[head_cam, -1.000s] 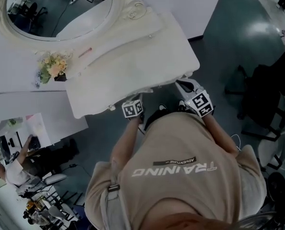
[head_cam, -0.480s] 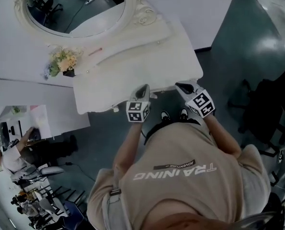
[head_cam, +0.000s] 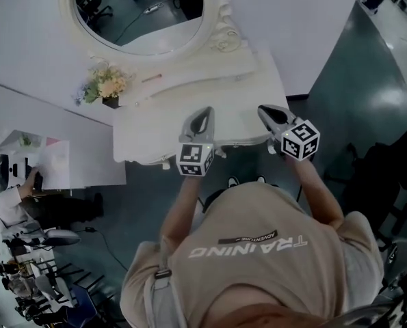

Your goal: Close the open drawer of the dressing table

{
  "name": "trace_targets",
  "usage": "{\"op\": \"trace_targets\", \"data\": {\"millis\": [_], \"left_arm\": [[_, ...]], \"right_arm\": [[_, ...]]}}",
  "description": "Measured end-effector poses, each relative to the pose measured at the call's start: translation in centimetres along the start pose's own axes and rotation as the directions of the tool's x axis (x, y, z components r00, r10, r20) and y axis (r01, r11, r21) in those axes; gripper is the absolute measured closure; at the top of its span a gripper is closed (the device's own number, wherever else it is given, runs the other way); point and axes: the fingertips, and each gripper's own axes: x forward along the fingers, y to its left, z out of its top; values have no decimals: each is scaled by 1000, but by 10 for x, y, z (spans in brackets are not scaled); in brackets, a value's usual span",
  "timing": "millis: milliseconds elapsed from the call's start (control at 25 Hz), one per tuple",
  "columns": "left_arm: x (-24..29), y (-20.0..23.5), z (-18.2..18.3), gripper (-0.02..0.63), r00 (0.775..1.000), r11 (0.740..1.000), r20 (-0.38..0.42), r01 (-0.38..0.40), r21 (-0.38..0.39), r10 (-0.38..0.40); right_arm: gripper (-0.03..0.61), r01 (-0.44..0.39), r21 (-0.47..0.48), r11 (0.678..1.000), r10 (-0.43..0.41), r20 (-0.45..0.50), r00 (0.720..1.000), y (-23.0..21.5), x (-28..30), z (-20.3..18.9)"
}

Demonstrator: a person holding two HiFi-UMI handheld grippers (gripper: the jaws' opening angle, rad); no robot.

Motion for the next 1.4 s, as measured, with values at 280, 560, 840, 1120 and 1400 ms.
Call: {"op": "trace_targets", "data": {"millis": [280,560,840,1120,1400], "left_arm": [[-14,3,57,606,994,998,106,-9,65,2],[-35,16,106,606,978,995,208,-17,103,-5],[-42,19,70,606,987,999,158,-13,38,7],[-53,16,46,606,992,1000,128,-18,1,18],[-57,20,50,606,988,999,146,-42,-9,43]], "right_arm": [[574,61,-136,989,-50,82,995,5,-22,54],[574,162,-374,913,-101,176,979,40,-23,97],[574,192,-384,903,-116,212,970,49,-28,102],[574,172,-413,894,-80,231,970,63,-21,91],[574,129,-414,901,-63,169,984,63,-5,73]]}}
